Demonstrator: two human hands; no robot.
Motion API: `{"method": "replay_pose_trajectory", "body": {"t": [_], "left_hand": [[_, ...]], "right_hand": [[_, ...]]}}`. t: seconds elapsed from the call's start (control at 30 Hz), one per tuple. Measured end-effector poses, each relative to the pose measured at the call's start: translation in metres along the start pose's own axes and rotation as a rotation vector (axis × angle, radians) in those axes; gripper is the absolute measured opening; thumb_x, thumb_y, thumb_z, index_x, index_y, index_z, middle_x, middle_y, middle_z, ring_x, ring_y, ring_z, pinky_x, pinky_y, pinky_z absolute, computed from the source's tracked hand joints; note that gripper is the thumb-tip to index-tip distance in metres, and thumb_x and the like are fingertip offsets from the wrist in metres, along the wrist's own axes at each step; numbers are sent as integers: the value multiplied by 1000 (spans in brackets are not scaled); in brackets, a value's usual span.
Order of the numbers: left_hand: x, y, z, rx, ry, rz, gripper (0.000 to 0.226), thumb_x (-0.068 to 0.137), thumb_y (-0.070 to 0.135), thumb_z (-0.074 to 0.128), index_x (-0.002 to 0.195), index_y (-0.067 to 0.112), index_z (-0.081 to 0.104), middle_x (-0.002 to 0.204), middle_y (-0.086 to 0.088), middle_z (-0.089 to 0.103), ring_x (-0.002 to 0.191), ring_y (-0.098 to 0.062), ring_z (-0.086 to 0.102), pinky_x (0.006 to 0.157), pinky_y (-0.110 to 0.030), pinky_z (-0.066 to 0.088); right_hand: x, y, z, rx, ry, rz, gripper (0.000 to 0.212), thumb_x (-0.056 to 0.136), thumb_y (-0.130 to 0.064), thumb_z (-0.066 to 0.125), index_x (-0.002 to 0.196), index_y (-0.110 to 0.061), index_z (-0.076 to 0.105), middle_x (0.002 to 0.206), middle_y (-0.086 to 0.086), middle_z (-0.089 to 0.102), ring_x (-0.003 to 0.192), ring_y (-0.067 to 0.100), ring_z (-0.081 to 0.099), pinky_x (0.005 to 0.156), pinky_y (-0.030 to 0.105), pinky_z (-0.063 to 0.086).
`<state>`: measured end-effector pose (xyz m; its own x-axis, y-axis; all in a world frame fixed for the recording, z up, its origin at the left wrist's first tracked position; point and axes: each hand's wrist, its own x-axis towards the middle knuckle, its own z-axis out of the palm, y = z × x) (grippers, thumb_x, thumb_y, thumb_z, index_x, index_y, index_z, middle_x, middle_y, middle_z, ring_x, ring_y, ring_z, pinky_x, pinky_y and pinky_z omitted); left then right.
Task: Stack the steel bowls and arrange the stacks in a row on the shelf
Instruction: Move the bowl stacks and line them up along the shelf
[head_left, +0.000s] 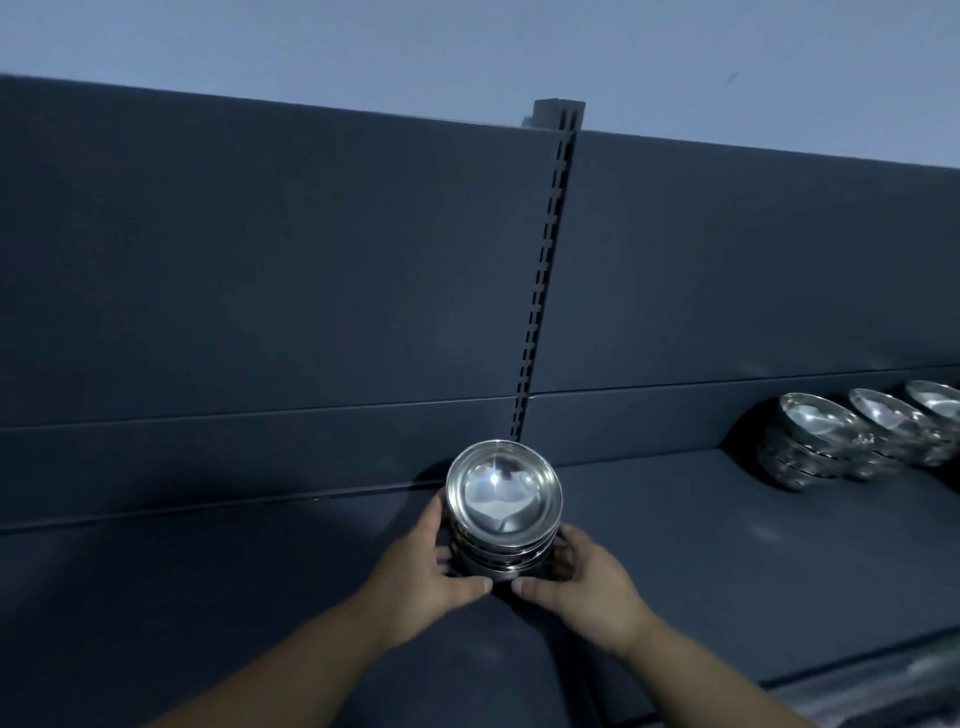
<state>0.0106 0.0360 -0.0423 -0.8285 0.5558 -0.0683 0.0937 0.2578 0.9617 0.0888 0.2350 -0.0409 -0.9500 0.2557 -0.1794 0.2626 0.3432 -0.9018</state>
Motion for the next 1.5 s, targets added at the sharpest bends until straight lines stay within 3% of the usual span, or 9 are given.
{"method": "replay_pose_trajectory", "body": {"t": [0.1, 0.4, 0.47, 0.57, 0.73, 1.0, 1.2, 1.37, 1.5], "left_hand": [[-9, 11, 27, -2, -10, -24, 114, 52, 34, 86, 146, 39, 21, 119, 10, 63, 104, -10, 67, 95, -37, 53], [-27, 67, 164, -38, -7, -23, 98, 55, 29, 87, 138, 40, 36, 121, 16, 60, 102, -9, 67, 90, -31, 56], [-29, 82, 199, -82, -15, 2, 83, 67, 15, 84, 135, 32, 40, 119, 14, 60, 94, -6, 69, 80, -22, 56], [-25, 97, 246, -116, -23, 43, 68, 76, 8, 78, 126, 36, 41, 119, 14, 58, 87, -4, 70, 70, -16, 53], [-10, 107, 306, -180, -45, 25, 71, 69, 22, 82, 128, 33, 44, 115, 8, 65, 90, -16, 72, 79, -27, 56], [52, 117, 346, -193, -102, 28, 95, 53, 40, 83, 137, 28, 41, 121, 6, 64, 100, -15, 69, 93, -38, 54], [113, 118, 351, -170, -97, 11, 99, 49, 48, 87, 136, 33, 42, 120, 7, 65, 103, -16, 69, 96, -44, 52], [142, 123, 355, -177, -122, 4, 87, 53, 39, 83, 130, 32, 44, 118, 10, 67, 105, -9, 67, 98, -38, 51], [150, 127, 362, -114, -108, 12, 76, 58, 37, 81, 126, 34, 45, 118, 13, 67, 107, -1, 64, 94, -25, 51]], "right_hand": [[-21, 8, -27, 72, -12, 9, 65, 66, -18, 88, 121, -24, 52, 100, -9, 72, 91, -1, 69, 79, 14, 52], [-104, 49, -151, 156, -3, 29, 58, 72, -32, 84, 122, -19, 59, 106, -5, 74, 101, 5, 69, 93, 25, 53], [-121, 57, -180, 139, 5, 35, 49, 74, -46, 78, 116, -28, 60, 104, -12, 72, 99, 0, 67, 89, 19, 51], [-140, 74, -221, 69, 64, 59, 71, 61, -81, 60, 116, -36, 60, 109, -16, 69, 102, 1, 64, 95, 27, 50], [-148, 104, -272, 95, 130, 108, 88, 56, -91, 52, 119, -30, 63, 111, -11, 70, 104, 7, 66, 99, 37, 50], [-116, 119, -320, 121, 203, 174, 83, 57, -90, 51, 117, -33, 63, 112, -12, 69, 107, 9, 64, 101, 36, 49], [-71, 114, -343, 181, 221, 175, 46, 85, -64, 52, 115, -30, 63, 107, -16, 67, 98, 0, 62, 82, 18, 45], [-37, 124, -356, 188, 204, 193, 79, 62, -86, 54, 118, -32, 65, 113, -12, 71, 107, 7, 64, 104, 34, 46], [-18, 132, -370, 192, 175, 202, 92, 48, -93, 55, 118, -34, 65, 114, -12, 71, 110, 9, 64, 105, 37, 46]]}}
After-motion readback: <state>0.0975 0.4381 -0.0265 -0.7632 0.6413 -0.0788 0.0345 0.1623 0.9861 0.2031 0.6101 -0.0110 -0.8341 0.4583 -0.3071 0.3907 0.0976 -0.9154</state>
